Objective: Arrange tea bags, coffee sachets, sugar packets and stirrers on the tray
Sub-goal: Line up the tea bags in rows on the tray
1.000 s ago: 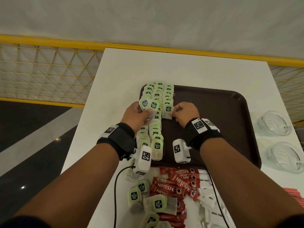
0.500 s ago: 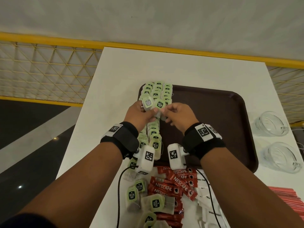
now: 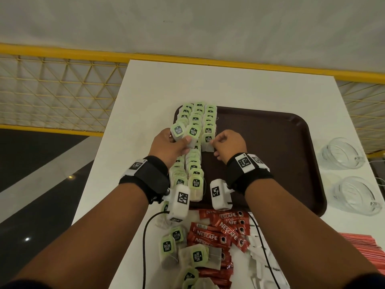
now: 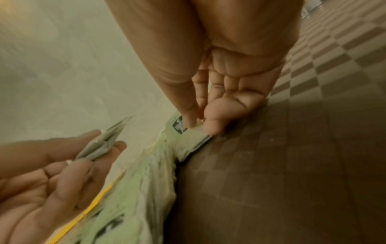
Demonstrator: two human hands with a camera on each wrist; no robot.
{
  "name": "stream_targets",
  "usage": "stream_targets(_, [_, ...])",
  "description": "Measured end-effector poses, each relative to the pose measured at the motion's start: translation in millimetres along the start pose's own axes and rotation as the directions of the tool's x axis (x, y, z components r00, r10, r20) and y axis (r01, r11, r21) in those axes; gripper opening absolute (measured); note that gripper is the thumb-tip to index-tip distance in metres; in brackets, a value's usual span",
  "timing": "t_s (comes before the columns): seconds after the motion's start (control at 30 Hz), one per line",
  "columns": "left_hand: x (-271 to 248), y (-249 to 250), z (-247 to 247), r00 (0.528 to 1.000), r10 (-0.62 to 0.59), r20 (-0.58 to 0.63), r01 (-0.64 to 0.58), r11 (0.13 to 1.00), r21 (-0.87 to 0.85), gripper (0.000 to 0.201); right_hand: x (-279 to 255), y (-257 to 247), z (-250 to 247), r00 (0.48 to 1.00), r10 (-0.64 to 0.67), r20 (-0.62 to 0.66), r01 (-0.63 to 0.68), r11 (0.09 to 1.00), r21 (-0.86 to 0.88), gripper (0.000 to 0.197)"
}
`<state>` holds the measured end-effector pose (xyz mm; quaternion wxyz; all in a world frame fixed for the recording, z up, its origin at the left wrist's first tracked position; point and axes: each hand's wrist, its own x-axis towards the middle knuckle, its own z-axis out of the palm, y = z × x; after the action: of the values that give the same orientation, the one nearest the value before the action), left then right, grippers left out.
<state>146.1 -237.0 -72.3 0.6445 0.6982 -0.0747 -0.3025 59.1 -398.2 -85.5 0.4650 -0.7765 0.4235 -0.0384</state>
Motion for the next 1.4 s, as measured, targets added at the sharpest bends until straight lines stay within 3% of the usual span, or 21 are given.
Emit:
stream_targets(0.23, [-1.3, 2.4, -2.4, 1.000, -0.013, 0.010, 0.014, 1.000, -0.018, 0.014, 6.8, -12.3, 1.1, 0.998, 0.053, 0.015, -0.051, 0.992, -0.111, 0.023])
stream_targets(0.33, [-1.4, 3.8, -1.2, 1.000, -0.008, 0.016, 0.008, 1.000, -0.011, 0.013, 4.7, -11.4, -0.6, 1.000, -0.007, -0.023, 0.005, 0.995, -0.103, 0.025])
stream_targets(0.4, [-0.8, 4.6, 0.9, 1.000, 0.005, 0.022, -0.005, 1.000, -0.006, 0.012, -1.3, -13.2, -3.3, 0.997, -0.071, -0.020, 0.071, 0.997, -0.035, 0.028])
stream_targets(0.47, [-1.2, 6.0, 3.9, 0.999, 0.022, 0.039, -0.022, 1.000, 0.000, 0.013, -11.9, -19.2, -5.0, 0.994, -0.094, 0.061, 0.085, 0.987, 0.135, 0.029])
stream_targets(0.53, [-1.1, 5.8, 7.4, 0.997, 0.028, 0.077, -0.030, 0.999, 0.022, 0.016, -22.0, -24.3, -4.5, 0.983, -0.115, 0.142, 0.072, 0.959, 0.275, 0.022])
stream_targets(0.6, [-1.7, 4.8, 12.2, 0.994, 0.017, 0.108, -0.021, 0.999, 0.035, 0.018, -25.5, -23.4, -3.5, 0.976, -0.145, 0.163, 0.091, 0.949, 0.303, 0.012])
stream_targets(0.8, [0.7, 5.2, 13.1, 0.993, -0.108, 0.045, 0.110, 0.993, -0.037, 0.016, -15.8, -4.1, -14.3, 0.990, -0.084, 0.116, 0.061, 0.980, 0.188, 0.004])
stream_targets(0.93, [5.4, -0.5, 2.9, 0.999, -0.037, -0.005, 0.038, 0.988, 0.149, 0.030, -6.8, 2.3, -15.0, 0.989, -0.080, 0.122, 0.082, 0.997, -0.014, 0.011])
stream_targets(1.07, [1.9, 0.4, -1.2, 0.999, 0.046, 0.010, -0.047, 0.954, 0.296, 0.030, 3.8, 0.9, -10.2, 0.996, -0.066, 0.063, 0.073, 0.991, -0.115, 0.021])
stream_targets(1.2, [-5.2, 1.9, -0.3, 0.998, 0.067, 0.002, -0.065, 0.959, 0.276, 0.018, 7.6, 1.5, -9.1, 0.999, -0.022, 0.036, 0.027, 0.991, -0.129, 0.025])
stream_targets(1.3, [-8.1, 2.0, 0.2, 0.997, 0.074, -0.011, -0.070, 0.970, 0.231, 0.013, 2.3, -3.4, -12.6, 0.997, -0.070, -0.011, 0.069, 0.993, -0.093, 0.026])
stream_targets(1.4, [-10.3, 1.8, 3.6, 0.996, 0.091, -0.016, -0.085, 0.972, 0.221, 0.014, -14.0, -17.0, -22.0, 0.986, -0.144, 0.080, 0.139, 0.988, 0.064, 0.017])
